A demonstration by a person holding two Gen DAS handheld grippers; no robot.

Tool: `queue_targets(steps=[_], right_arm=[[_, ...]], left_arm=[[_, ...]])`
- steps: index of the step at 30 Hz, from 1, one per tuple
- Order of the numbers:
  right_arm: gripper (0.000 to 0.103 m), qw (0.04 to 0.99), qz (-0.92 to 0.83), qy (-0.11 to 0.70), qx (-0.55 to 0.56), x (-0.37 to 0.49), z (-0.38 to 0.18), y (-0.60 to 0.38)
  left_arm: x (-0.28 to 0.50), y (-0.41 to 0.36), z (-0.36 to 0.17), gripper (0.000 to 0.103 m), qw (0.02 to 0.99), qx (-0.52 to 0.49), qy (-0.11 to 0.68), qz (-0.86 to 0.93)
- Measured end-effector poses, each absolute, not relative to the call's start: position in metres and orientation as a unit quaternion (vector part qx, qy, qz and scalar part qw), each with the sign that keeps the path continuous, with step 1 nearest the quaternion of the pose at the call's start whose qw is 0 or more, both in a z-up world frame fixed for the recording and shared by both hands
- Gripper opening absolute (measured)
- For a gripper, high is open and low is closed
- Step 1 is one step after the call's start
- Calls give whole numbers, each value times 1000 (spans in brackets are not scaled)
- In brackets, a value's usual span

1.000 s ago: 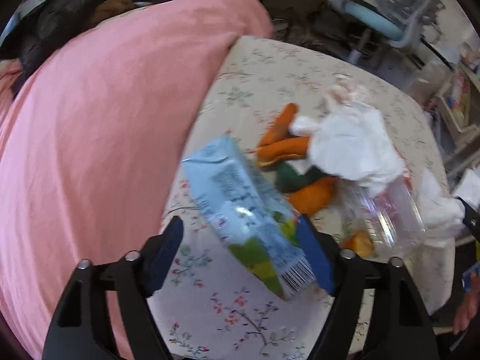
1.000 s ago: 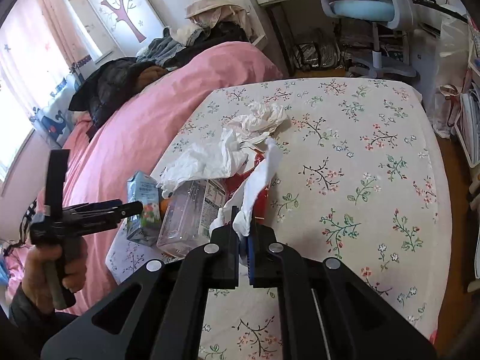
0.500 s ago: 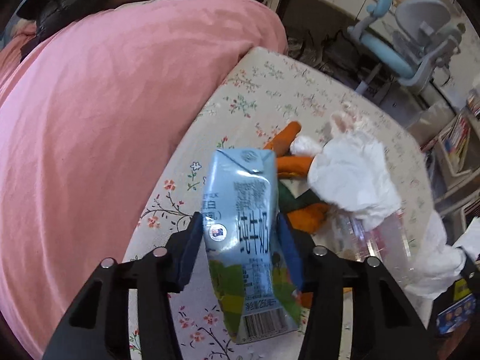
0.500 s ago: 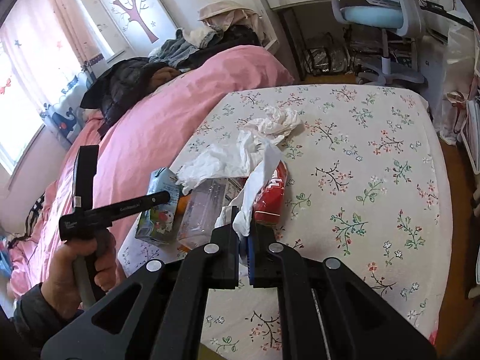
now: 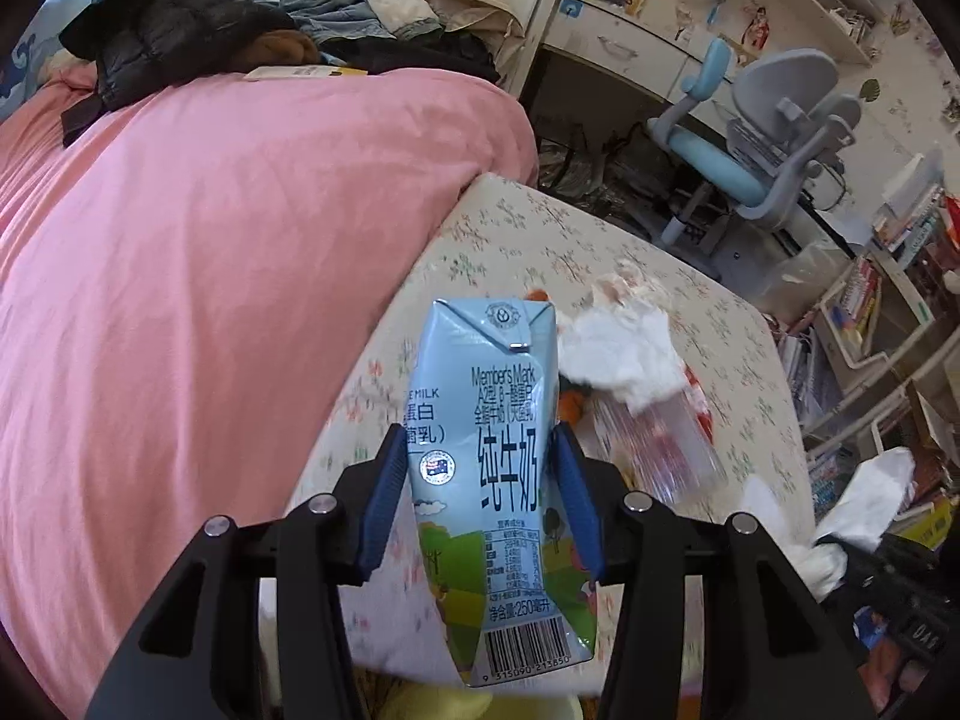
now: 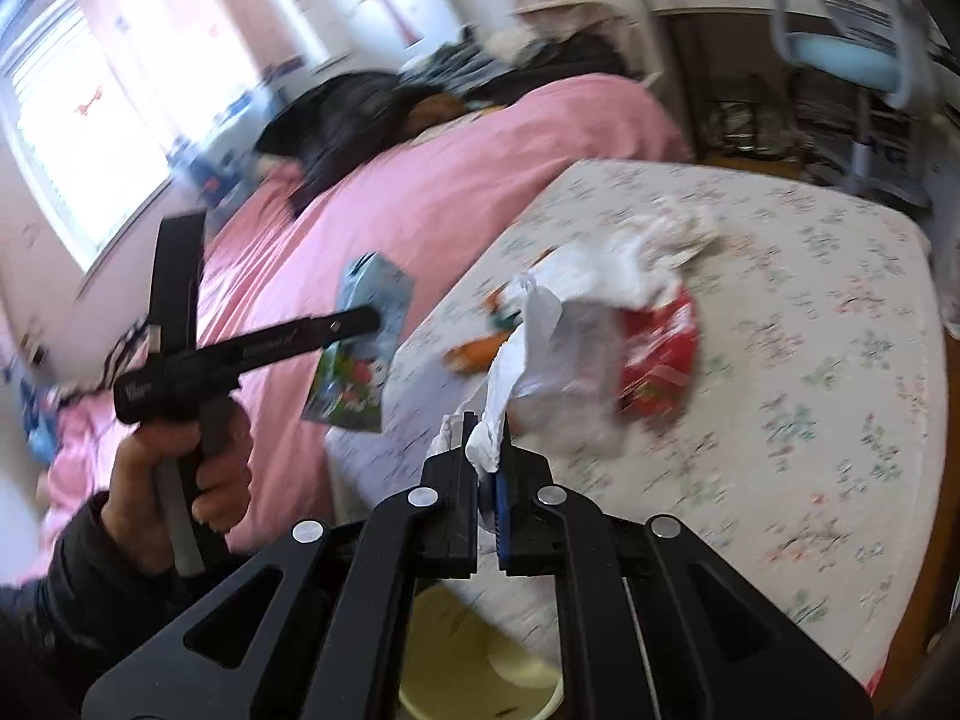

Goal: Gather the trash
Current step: 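Carry carton over yellow bin and open left gripper while right drops tissue, then grasp the clear plastic bottle with the right gripper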

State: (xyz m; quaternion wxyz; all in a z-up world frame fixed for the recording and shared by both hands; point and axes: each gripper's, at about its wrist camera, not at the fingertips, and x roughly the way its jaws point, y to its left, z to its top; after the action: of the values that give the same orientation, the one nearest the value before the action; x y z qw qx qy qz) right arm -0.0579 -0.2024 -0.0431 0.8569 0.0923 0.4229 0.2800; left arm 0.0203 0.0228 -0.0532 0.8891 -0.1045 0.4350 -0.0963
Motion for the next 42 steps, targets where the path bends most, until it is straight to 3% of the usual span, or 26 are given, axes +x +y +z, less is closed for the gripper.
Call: queue_targets(steps=[11,12,13,15,25,32,36,42], right_arm=[[8,784,330,525,24,-124,-117,-140],[20,781,324,534,18,-126,-122,-138],[39,779,317,542,15,-127,-126,-137],[52,786,308,535,16,-127,-125,-139],[58,850,220,460,135,-113,-98,-204],[60,871,180,421,178,-113,-87,-226],[60,875,173,414,182,-117,-84,-229],[61,877,166,412,181,-122,-85,-232]], left_arm=[[-33,8,-63,48,889,-54,440,-114],[-36,7,-64,48,889,-50,442,-114],[-41,4,-66,48,888,-44,443,-115],[-51,3,-69,48,887,-36,445,-117],[-90,-12,-92,48,871,3,473,-132],[-118,-34,-127,49,821,42,545,-165],[-131,-45,-141,72,799,90,571,-164],[-133,-51,-142,80,803,118,563,-156]])
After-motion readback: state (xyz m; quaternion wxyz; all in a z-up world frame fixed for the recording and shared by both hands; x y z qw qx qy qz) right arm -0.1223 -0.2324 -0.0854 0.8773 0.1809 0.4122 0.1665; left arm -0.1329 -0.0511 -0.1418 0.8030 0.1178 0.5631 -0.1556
